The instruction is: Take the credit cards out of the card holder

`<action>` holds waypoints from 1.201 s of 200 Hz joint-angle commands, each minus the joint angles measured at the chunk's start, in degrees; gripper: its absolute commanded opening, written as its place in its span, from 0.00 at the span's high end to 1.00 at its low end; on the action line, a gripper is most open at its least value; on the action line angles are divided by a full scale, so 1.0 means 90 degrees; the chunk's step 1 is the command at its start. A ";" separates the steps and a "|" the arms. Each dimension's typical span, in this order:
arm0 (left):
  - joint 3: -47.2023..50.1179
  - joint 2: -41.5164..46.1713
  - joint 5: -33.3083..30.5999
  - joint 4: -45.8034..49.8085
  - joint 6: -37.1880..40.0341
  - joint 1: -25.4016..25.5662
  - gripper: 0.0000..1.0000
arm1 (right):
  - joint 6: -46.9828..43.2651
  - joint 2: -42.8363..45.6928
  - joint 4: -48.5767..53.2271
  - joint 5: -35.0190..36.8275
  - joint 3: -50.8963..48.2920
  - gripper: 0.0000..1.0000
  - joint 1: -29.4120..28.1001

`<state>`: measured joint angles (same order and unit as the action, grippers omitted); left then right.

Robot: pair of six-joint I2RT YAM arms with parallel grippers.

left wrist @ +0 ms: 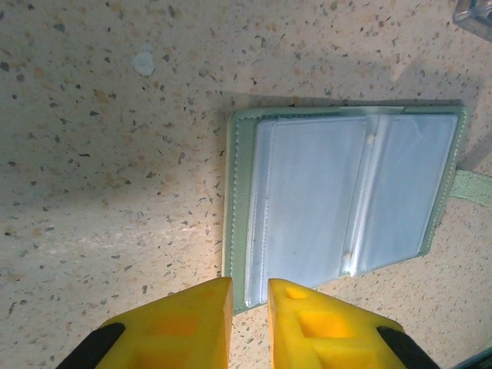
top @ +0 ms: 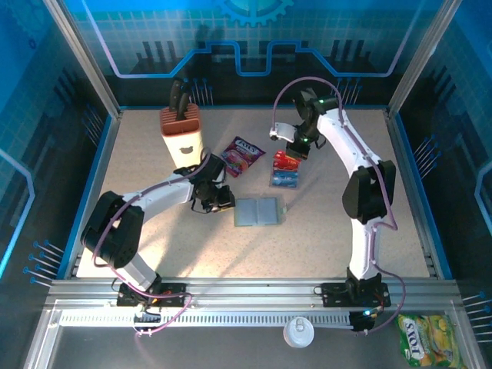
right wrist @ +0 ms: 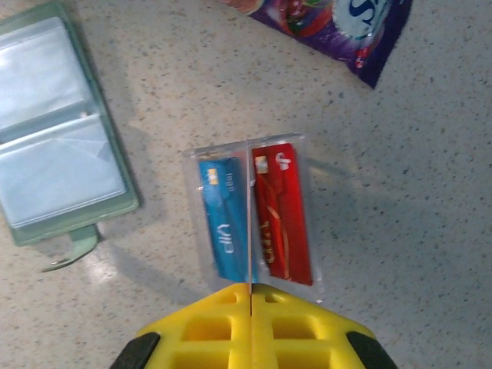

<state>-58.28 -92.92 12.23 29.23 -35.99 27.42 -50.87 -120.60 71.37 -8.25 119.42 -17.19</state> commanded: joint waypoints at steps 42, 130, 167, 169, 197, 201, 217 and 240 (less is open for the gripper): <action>-0.0350 0.0273 -0.0191 0.0676 0.0175 -0.0091 0.80 | -0.0533 -0.0917 0.0637 -0.0137 0.0848 0.98 0.0184; -0.0331 0.0383 -0.0328 0.0778 0.0180 -0.0107 0.79 | -0.0443 -0.1212 0.0402 0.0038 0.0624 0.82 0.0267; -0.0341 0.0463 -0.0351 0.0784 0.0184 -0.0148 0.74 | -0.0101 -0.0881 -0.0004 0.0063 0.0496 0.74 0.0261; -0.0341 0.0477 -0.0357 0.0785 0.0186 -0.0147 0.74 | -0.0068 -0.0847 -0.0043 0.0059 0.0471 0.73 0.0263; -0.0278 0.0649 -0.0550 0.0793 0.0228 -0.0262 0.69 | 0.0450 -0.0298 -0.0755 0.0206 -0.0052 0.69 0.0268; -0.0258 0.0678 -0.0572 0.0786 0.0234 -0.0293 0.68 | 0.0549 -0.0207 -0.0885 0.0240 -0.0171 0.68 0.0264; -0.0177 0.0791 -0.0660 0.0727 0.0249 -0.0434 0.61 | 0.0939 0.0175 -0.1406 0.0327 -0.0678 0.65 0.0249; -0.0109 0.0914 -0.0850 0.0658 0.0377 -0.0646 0.51 | 0.1573 0.0805 -0.2272 0.0524 -0.1608 0.57 0.0215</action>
<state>-59.86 -86.87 7.46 34.57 -34.35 23.42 -44.69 -120.46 60.10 -5.58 111.22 -15.27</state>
